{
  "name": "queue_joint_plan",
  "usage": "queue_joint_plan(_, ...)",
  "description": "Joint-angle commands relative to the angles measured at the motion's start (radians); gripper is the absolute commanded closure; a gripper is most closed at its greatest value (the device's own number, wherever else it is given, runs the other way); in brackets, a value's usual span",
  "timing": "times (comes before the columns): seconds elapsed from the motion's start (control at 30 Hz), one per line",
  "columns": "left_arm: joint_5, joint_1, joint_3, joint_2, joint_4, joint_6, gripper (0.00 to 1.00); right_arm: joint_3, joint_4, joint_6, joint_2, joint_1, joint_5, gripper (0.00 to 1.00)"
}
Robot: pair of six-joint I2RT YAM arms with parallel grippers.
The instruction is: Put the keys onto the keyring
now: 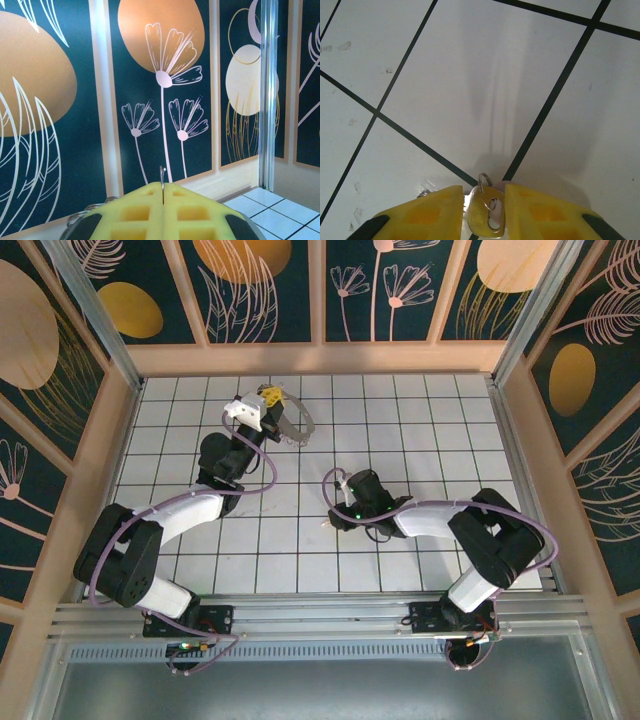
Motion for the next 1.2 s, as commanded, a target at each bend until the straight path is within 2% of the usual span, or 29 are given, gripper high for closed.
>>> queue_joint_plan(0.0,0.013,0.006,0.036,0.005,0.053,-0.015,1.00,0.025,0.011,-0.010,0.015,-0.006,-0.013,0.73)
queue_joint_plan(0.2,0.012,0.006,0.033,0.004,0.053,-0.018,1.00,0.029,0.012,-0.008,0.025,-0.006,-0.004,0.79)
queue_joint_plan(0.4,0.015,0.006,0.032,0.004,0.054,-0.021,1.00,0.026,0.017,0.000,0.010,-0.007,0.016,1.00)
queue_joint_plan(0.53,0.020,0.006,0.028,0.001,0.052,-0.023,1.00,0.012,0.017,0.007,-0.053,-0.020,0.013,1.00)
queue_joint_plan(0.87,0.044,0.006,0.025,0.000,0.059,-0.027,1.00,-0.031,0.026,0.021,-0.250,-0.091,-0.095,1.00)
queue_joint_plan(1.17,0.177,0.006,0.039,-0.006,0.009,-0.023,1.00,-0.081,0.076,0.059,-0.439,-0.200,-0.159,1.00)
